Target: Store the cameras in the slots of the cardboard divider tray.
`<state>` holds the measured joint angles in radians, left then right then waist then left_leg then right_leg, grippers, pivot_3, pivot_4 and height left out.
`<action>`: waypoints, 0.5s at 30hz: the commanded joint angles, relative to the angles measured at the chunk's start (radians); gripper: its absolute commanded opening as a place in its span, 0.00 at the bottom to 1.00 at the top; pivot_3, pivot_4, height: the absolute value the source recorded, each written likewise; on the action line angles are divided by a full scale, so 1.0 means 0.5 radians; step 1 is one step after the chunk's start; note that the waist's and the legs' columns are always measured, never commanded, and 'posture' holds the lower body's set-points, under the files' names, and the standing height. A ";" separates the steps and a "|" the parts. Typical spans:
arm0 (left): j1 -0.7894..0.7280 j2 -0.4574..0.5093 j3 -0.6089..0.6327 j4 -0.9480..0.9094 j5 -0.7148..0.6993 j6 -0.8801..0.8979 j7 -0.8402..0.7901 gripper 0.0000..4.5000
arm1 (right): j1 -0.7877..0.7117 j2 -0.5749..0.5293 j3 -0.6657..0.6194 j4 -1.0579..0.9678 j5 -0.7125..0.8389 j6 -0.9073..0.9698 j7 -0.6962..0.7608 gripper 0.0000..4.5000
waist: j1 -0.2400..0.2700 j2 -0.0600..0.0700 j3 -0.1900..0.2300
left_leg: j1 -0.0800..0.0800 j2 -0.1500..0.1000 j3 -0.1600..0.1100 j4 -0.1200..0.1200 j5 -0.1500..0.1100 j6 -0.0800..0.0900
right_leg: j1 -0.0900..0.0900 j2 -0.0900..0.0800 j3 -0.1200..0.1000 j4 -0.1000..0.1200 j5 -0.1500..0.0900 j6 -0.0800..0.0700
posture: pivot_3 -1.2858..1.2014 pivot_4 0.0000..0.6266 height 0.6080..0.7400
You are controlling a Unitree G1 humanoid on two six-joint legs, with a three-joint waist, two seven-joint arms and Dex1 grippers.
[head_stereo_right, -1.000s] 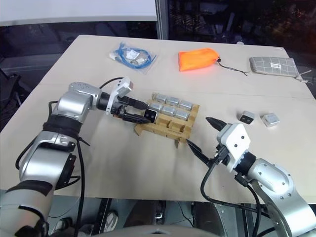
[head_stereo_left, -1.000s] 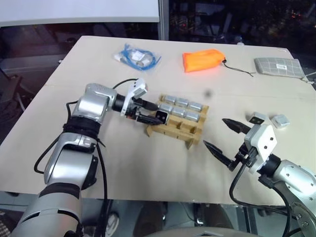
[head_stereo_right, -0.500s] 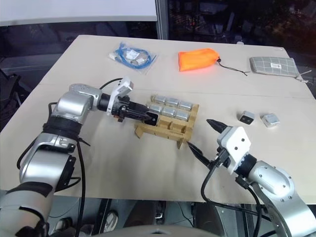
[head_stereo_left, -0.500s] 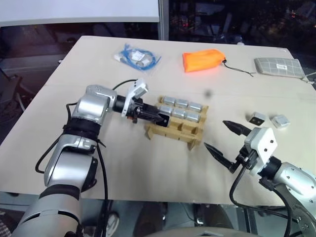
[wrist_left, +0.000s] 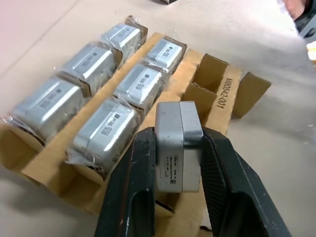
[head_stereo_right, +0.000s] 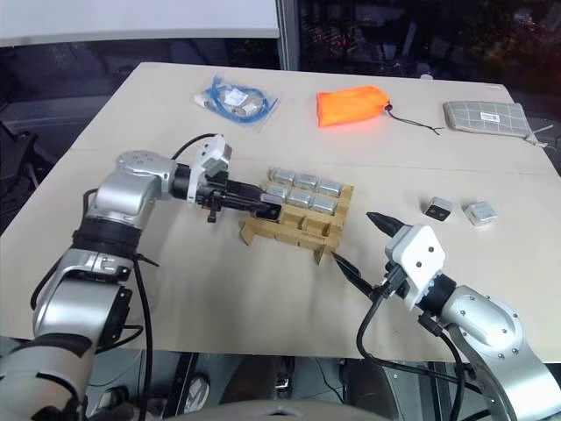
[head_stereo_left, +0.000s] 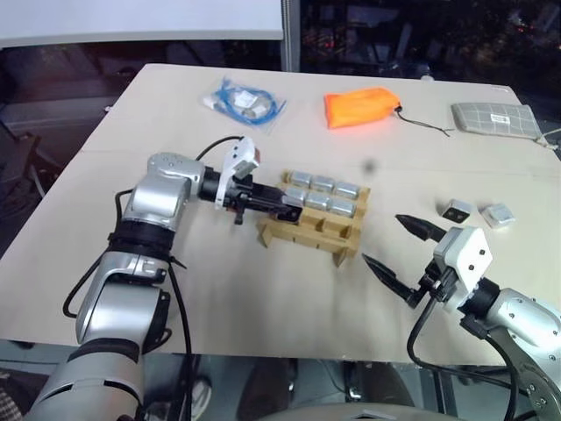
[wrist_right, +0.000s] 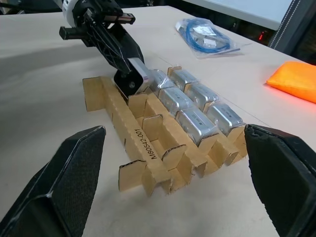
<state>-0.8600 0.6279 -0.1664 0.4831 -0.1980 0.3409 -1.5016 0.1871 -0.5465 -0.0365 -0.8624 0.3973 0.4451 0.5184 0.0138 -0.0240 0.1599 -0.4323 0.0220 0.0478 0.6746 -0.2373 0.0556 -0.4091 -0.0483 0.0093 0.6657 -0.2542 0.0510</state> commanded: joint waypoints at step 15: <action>-0.024 -0.001 -0.015 0.279 0.127 -0.803 -0.133 0.15 | -0.018 -0.009 -0.032 -0.063 -0.003 -0.022 -0.023 1.00 | -0.001 0.000 -0.001 | 0.001 0.000 0.001 0.000 0.000 0.000 | 0.001 0.000 0.000 0.000 0.000 0.000 | 0.52 0.24 1.00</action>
<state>-0.8605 0.6275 -0.1689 0.6046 -0.1454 -0.0362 -1.5578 0.1803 -0.5465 -0.0365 -0.8612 0.3962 0.4463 0.5124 0.0132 -0.0240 0.1594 -0.4317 0.0219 0.0481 0.6747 -0.2374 0.0557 -0.4087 -0.0481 0.0093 0.6658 -0.2542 0.0510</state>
